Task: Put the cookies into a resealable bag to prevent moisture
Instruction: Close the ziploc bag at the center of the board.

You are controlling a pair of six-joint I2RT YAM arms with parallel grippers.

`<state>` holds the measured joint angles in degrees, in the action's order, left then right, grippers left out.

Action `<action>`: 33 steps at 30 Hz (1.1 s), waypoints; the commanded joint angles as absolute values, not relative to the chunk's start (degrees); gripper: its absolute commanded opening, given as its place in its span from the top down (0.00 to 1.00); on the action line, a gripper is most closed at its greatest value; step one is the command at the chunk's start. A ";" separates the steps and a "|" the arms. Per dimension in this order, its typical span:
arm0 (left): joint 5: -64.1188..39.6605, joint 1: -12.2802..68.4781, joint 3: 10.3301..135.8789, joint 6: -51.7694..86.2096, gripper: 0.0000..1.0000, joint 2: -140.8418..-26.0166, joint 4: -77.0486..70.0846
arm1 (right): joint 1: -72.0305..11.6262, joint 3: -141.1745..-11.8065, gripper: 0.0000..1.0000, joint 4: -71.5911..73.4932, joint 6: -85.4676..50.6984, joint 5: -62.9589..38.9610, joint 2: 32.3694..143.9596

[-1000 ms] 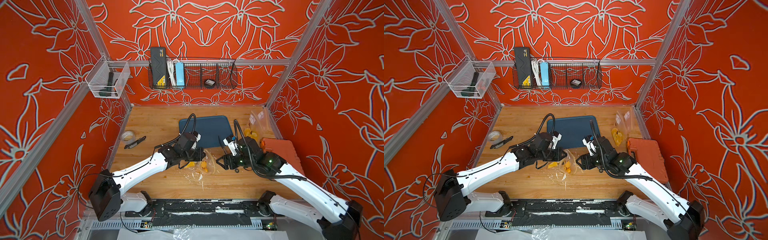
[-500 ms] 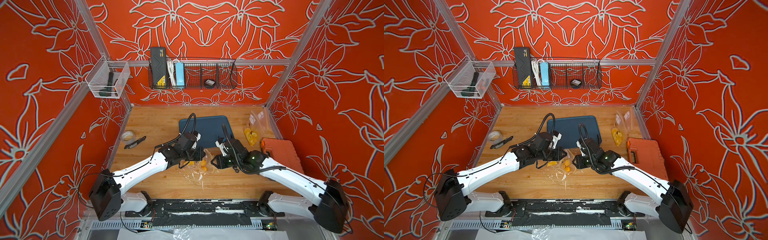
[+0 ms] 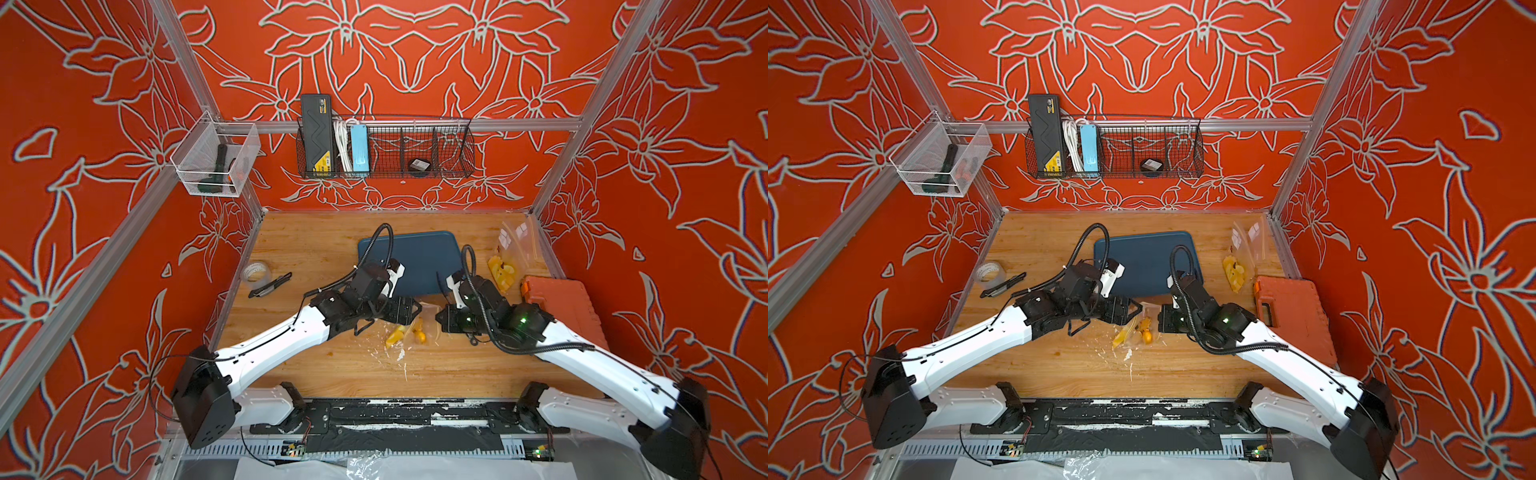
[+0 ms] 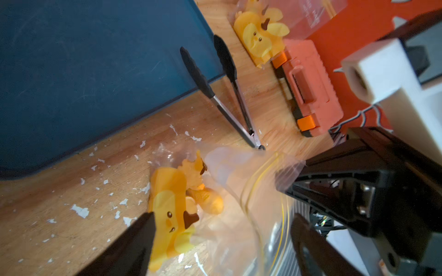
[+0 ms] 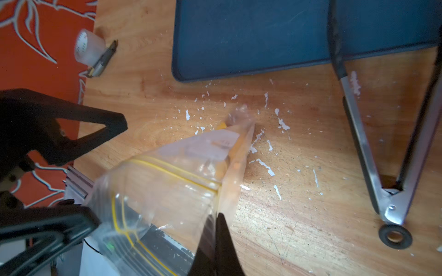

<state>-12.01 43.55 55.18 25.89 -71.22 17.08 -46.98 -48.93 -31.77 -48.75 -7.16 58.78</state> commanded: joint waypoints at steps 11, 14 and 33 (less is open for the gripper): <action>-9.50 43.77 37.65 12.80 0.05 -55.00 -7.23 | -40.08 -59.35 1.00 -39.07 -60.04 -3.15 63.25; -7.96 43.77 34.72 15.14 0.03 -56.16 -10.56 | -34.54 -59.46 1.00 -37.87 -58.54 -9.21 66.46; -4.71 52.08 25.90 -0.18 0.11 -67.69 -31.64 | -22.36 -61.85 1.00 -30.95 -60.74 -26.06 76.97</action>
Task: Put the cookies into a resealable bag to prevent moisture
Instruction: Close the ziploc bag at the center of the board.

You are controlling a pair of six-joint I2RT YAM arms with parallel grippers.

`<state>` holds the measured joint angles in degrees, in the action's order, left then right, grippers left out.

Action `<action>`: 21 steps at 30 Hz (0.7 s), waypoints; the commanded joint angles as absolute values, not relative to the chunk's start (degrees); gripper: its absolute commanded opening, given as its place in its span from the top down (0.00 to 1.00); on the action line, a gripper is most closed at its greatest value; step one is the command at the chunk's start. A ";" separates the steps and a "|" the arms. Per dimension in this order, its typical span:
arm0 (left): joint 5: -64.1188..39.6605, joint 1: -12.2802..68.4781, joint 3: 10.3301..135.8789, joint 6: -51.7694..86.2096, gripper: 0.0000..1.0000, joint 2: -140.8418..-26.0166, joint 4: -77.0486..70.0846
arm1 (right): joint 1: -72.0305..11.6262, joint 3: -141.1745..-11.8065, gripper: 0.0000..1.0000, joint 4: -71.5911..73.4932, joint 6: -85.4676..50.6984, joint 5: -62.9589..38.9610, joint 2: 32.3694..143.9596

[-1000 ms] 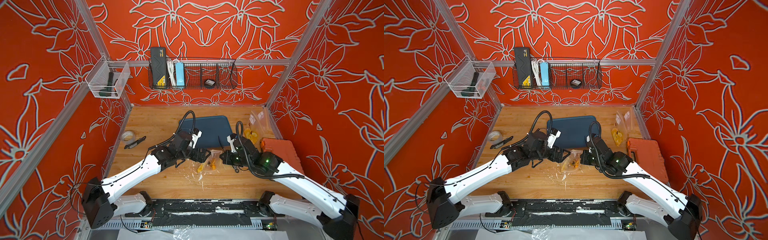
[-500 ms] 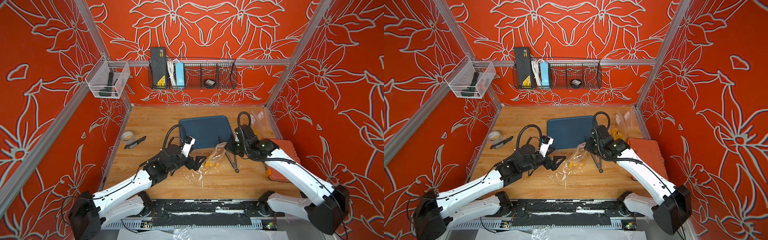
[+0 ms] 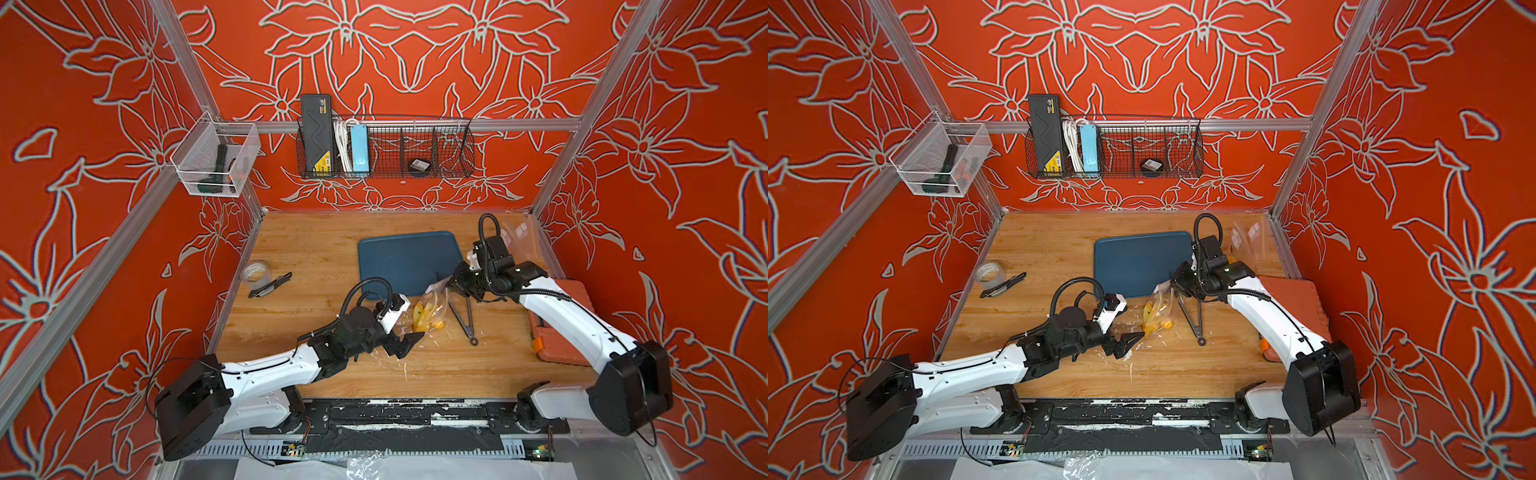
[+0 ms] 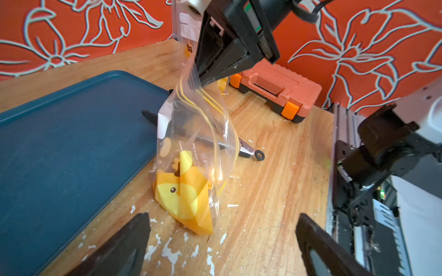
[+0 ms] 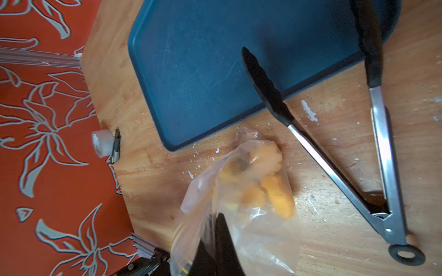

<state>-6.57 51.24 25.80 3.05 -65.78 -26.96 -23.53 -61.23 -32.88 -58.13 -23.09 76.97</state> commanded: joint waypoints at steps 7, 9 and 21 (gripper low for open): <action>0.50 56.18 27.58 -1.33 0.10 -75.06 -35.57 | -21.87 -60.84 1.00 -29.50 -63.88 -28.03 76.09; 3.51 57.99 28.47 -2.53 0.10 -76.75 -35.95 | -21.84 -60.19 1.00 -28.86 -65.42 -28.34 75.10; 13.02 59.50 29.65 -4.02 0.36 -83.04 -44.68 | -21.91 -59.71 1.00 -28.82 -68.02 -28.98 71.63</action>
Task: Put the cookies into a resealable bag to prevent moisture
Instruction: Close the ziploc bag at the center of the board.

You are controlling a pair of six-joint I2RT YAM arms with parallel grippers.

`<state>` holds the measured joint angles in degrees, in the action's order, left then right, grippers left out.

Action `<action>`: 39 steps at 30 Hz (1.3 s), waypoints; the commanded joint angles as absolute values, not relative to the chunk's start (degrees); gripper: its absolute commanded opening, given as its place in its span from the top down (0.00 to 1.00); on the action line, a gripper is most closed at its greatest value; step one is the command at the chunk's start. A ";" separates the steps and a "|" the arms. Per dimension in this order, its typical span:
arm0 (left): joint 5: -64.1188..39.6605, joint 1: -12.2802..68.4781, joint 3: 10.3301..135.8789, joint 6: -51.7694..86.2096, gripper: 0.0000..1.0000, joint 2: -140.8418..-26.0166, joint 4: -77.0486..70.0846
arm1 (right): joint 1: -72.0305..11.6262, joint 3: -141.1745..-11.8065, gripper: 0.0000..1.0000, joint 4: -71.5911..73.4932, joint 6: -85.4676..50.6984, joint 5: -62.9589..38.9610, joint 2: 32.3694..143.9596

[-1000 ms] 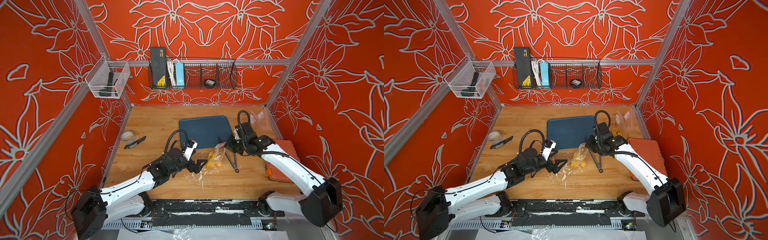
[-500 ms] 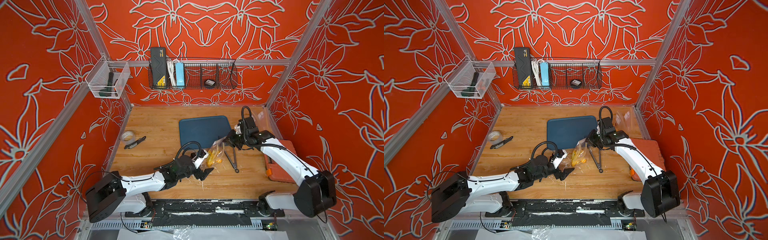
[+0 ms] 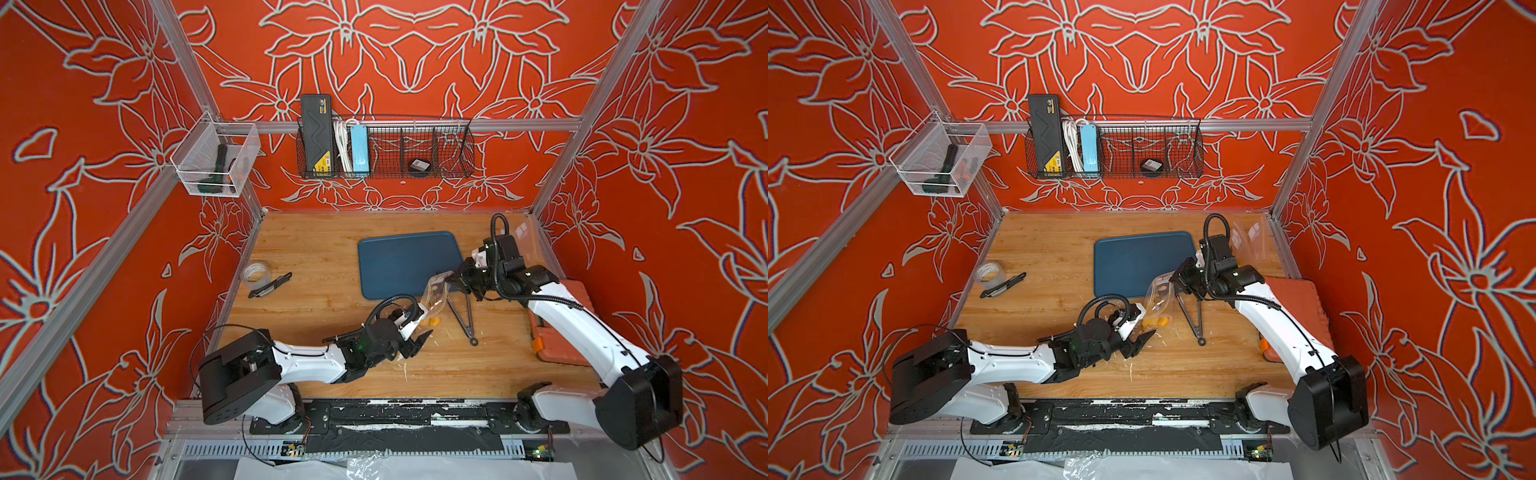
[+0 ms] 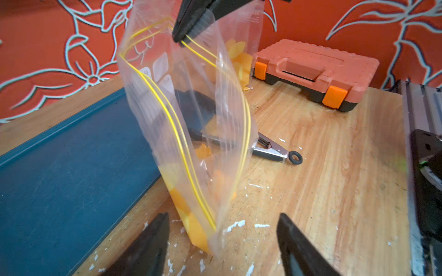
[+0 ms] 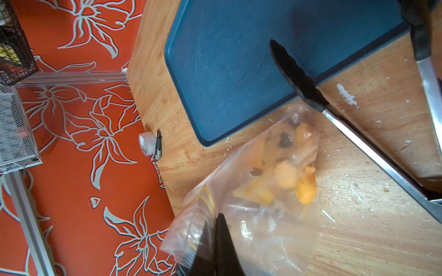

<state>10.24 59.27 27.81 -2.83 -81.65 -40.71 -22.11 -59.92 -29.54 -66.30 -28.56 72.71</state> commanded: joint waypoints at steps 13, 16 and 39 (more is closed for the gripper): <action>14.55 59.50 30.78 -3.96 0.79 -83.09 -43.79 | -21.72 -59.33 1.00 -28.83 -67.94 -28.58 71.54; 14.91 59.59 30.19 -3.29 0.94 -81.40 -41.71 | -21.65 -59.66 1.00 -29.32 -67.54 -27.83 71.13; -5.73 47.29 47.62 -4.72 1.00 -66.66 12.28 | -21.69 -54.30 0.40 -24.74 -27.15 -22.06 53.72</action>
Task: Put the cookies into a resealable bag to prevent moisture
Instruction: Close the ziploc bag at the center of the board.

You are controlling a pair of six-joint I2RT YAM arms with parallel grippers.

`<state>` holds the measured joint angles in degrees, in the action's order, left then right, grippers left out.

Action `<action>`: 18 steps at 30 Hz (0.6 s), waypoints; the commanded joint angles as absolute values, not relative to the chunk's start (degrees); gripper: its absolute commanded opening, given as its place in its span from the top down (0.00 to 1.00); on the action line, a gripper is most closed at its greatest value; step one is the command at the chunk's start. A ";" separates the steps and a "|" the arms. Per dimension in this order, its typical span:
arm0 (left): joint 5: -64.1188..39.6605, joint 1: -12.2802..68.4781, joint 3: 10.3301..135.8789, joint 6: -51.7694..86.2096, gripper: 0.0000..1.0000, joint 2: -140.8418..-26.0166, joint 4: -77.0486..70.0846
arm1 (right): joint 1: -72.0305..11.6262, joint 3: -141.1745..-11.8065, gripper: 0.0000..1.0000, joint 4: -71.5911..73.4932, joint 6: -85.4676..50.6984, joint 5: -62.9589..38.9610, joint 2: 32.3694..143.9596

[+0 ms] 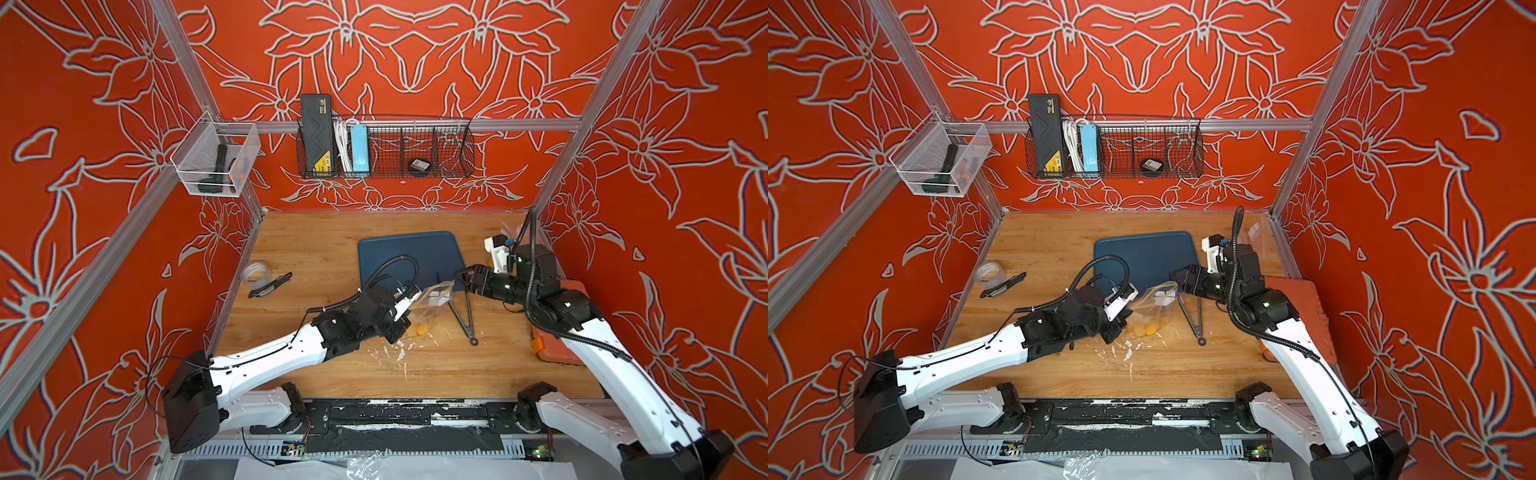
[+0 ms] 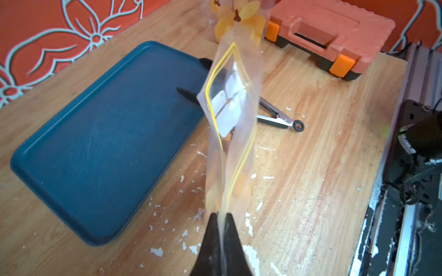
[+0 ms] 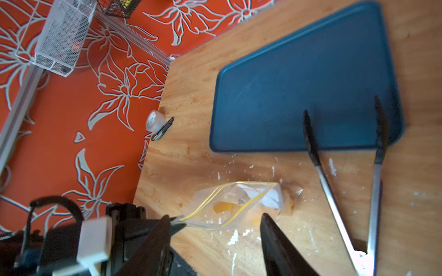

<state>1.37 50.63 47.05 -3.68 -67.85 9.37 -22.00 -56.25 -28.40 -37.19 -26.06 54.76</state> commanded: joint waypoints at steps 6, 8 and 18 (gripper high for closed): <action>-16.51 37.34 46.82 -4.37 1.00 -67.49 11.36 | -21.24 -51.76 0.44 -21.08 -16.52 -23.92 57.80; -19.56 34.61 46.26 -4.63 1.00 -67.75 10.15 | -20.35 -50.43 0.45 -15.59 -13.61 -34.64 60.66; -27.58 27.70 45.70 -6.54 1.00 -71.23 7.41 | -15.11 -52.14 0.45 5.27 -8.56 -59.94 82.07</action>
